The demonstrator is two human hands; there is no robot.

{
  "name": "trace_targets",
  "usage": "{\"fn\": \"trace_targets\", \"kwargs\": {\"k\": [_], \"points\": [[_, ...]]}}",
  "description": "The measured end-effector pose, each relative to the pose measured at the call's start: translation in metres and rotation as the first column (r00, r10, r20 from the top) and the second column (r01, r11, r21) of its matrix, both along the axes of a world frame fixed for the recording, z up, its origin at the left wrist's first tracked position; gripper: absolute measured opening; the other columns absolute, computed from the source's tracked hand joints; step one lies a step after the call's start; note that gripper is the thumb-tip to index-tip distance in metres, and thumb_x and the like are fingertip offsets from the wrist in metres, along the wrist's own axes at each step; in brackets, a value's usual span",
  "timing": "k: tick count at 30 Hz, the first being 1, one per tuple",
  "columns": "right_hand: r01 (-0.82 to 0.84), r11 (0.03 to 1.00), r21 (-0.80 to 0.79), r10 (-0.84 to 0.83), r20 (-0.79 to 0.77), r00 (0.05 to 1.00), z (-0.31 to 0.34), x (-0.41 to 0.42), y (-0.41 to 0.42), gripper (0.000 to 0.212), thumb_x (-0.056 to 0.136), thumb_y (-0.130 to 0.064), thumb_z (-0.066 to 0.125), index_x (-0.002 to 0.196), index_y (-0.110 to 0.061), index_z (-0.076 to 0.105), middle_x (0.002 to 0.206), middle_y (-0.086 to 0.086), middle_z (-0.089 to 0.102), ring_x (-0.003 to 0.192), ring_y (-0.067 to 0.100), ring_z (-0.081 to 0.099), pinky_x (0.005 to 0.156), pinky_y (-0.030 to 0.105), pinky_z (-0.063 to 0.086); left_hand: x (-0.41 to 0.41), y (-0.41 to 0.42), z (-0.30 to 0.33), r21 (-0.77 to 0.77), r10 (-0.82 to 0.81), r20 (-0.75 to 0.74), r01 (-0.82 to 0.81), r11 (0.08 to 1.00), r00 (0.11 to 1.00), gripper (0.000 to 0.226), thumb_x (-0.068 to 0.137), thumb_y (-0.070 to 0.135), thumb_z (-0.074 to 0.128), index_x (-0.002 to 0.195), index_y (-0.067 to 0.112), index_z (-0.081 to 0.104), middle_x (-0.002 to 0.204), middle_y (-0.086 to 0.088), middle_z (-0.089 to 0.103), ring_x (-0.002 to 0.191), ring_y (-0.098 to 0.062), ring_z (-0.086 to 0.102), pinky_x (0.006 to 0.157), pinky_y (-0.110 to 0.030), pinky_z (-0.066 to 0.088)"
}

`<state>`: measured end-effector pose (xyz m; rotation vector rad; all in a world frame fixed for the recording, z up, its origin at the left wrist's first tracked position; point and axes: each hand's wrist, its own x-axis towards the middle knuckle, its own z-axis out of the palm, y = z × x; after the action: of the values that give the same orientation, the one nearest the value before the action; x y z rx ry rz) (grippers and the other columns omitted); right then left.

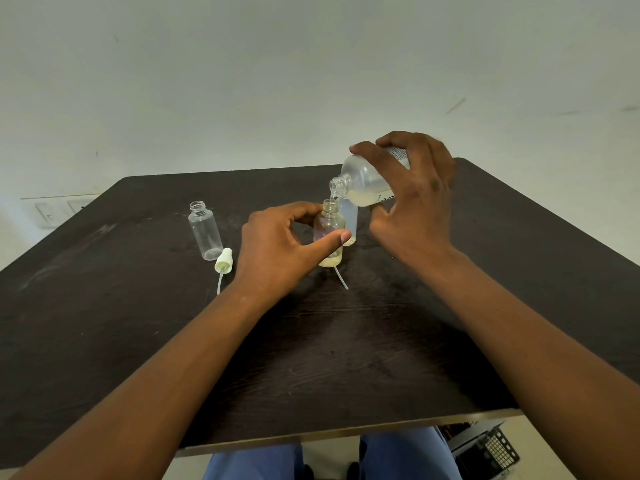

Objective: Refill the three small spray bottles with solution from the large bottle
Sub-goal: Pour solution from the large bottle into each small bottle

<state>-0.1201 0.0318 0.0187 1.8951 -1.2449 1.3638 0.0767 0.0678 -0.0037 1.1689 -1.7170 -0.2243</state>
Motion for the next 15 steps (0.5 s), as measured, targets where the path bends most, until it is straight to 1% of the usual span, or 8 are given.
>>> {"fn": "trace_targets", "kwargs": {"k": [6, 8, 10, 15], "points": [[-0.001, 1.000, 0.000, 0.001, 0.003, 1.000, -0.0004, 0.0005, 0.0002, 0.073, 0.062, -0.004, 0.067, 0.132, -0.027, 0.070, 0.128, 0.007, 0.063, 0.126, 0.021, 0.041, 0.106, 0.046, 0.042, 0.0001, 0.0003, 0.0000, -0.007, -0.003, 0.009, 0.003, 1.000, 1.000, 0.045, 0.078, 0.052, 0.086, 0.112, 0.025, 0.079, 0.088, 0.031, 0.064, 0.066, 0.020, 0.058, 0.068, -0.012, 0.041], [0.000, 1.000, 0.000, 0.000, 0.002, 1.000, -0.0003, 0.0006, 0.0000, 0.074, 0.062, -0.003, 0.068, 0.132, -0.027, 0.070, 0.129, 0.006, 0.063, 0.126, 0.021, 0.041, 0.106, 0.047, 0.042, 0.0001, 0.0004, 0.0002, -0.008, -0.003, 0.009, 0.003, 1.000, 1.000, 0.042, 0.078, 0.051, 0.086, 0.111, 0.026, 0.079, 0.087, 0.034, 0.063, 0.066, 0.020, 0.058, 0.067, -0.011, 0.042], [0.004, 1.000, -0.004, -0.004, 0.003, 1.000, -0.0001, 0.0008, -0.0001, 0.074, 0.062, -0.002, 0.068, 0.131, -0.027, 0.070, 0.129, 0.006, 0.063, 0.126, 0.021, 0.042, 0.106, 0.047, 0.042, 0.0000, 0.0003, 0.0002, -0.010, 0.001, 0.005, -0.001, 1.000, 1.000, 0.043, 0.078, 0.051, 0.086, 0.112, 0.026, 0.079, 0.086, 0.036, 0.060, 0.066, 0.020, 0.058, 0.067, -0.011, 0.041], [-0.002, 1.000, -0.009, 0.002, 0.010, 1.000, -0.0006, 0.0013, 0.0002, 0.075, 0.060, 0.000, 0.068, 0.131, -0.026, 0.070, 0.128, 0.007, 0.063, 0.127, 0.022, 0.041, 0.106, 0.048, 0.043, 0.0004, 0.0002, 0.0001, -0.013, 0.001, 0.006, -0.001, 1.000, 1.000, 0.045, 0.077, 0.052, 0.087, 0.113, 0.025, 0.079, 0.085, 0.036, 0.060, 0.067, 0.019, 0.059, 0.068, -0.014, 0.043]]}}
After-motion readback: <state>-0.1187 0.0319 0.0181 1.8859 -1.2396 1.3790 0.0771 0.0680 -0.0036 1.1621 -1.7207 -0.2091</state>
